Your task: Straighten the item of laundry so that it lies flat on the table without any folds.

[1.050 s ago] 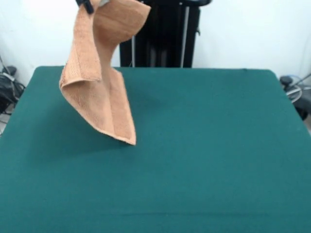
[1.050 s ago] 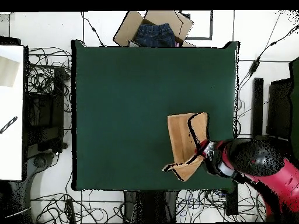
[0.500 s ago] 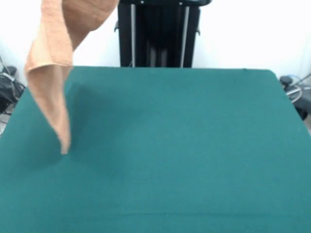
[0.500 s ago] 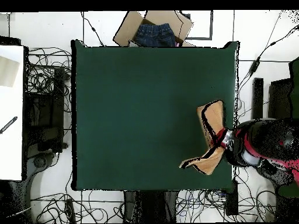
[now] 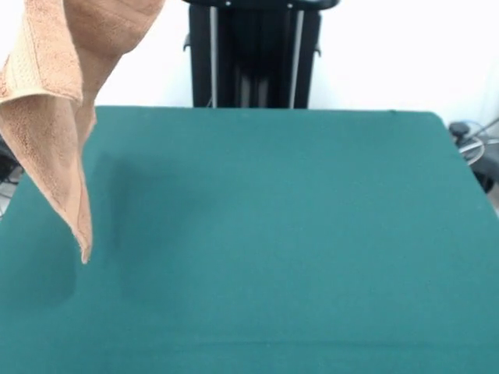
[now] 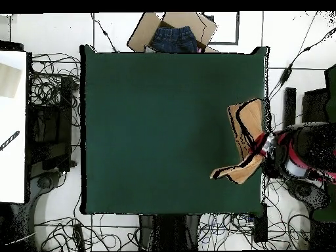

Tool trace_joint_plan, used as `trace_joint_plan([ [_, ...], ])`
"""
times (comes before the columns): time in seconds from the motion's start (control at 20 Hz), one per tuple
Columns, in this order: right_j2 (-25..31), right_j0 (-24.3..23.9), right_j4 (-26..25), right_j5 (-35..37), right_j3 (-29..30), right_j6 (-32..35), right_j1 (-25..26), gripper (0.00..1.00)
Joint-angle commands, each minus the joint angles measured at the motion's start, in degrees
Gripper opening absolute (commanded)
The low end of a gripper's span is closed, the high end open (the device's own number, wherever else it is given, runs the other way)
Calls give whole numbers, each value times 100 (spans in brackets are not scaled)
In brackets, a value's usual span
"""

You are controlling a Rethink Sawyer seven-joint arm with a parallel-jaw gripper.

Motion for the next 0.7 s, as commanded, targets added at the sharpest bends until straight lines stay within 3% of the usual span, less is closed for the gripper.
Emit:
trace_joint_plan([
  [0.05,504,-147,-149,-9,317,-1257,130,0],
  [0.5,883,-509,-182,-2304,1533,-1151,627,0],
  [0.7,1024,-640,-339,-2548,1694,-1127,616,0],
])
